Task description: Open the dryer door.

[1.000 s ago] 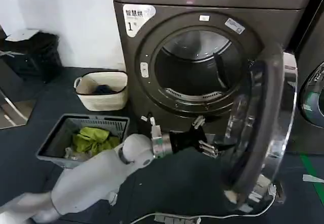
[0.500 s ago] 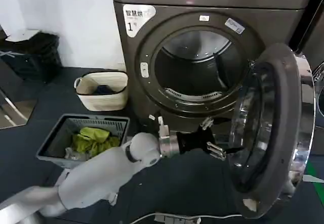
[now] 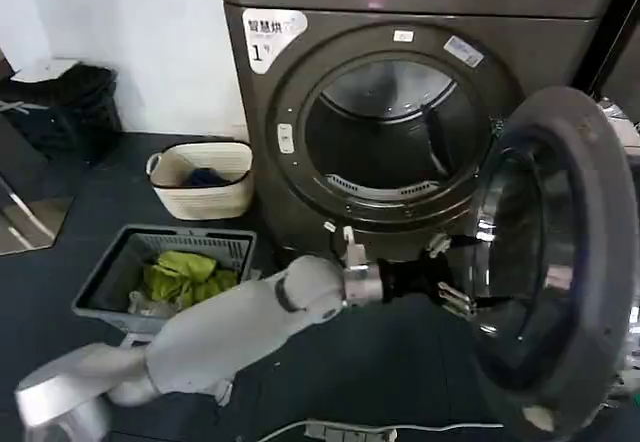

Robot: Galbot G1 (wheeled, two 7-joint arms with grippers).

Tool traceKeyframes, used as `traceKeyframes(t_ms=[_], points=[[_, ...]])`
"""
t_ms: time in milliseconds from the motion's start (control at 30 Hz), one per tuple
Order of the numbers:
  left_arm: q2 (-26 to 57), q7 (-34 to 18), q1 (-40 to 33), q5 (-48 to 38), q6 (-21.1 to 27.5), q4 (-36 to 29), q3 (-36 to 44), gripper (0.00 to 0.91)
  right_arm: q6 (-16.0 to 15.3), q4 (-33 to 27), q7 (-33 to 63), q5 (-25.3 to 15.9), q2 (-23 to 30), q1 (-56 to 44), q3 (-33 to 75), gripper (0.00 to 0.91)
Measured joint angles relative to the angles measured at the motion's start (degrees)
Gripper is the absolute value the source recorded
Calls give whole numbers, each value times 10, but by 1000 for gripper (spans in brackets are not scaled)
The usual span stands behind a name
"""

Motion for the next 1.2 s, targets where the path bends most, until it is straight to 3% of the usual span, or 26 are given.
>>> traceKeyframes(t_ms=[233,700,1200], points=[[-42,-8,-16,1,0,30,23,907,4,-42,7,-16,-10,5,40,907],[-131,-11,-62,-3,-5,108,51,907,1,-70,24,-23,-20,-17,111,907],[-220,-12,-107,-1,-15,195,74,907,-7,-65,27,-20,-20,-36,168,907]])
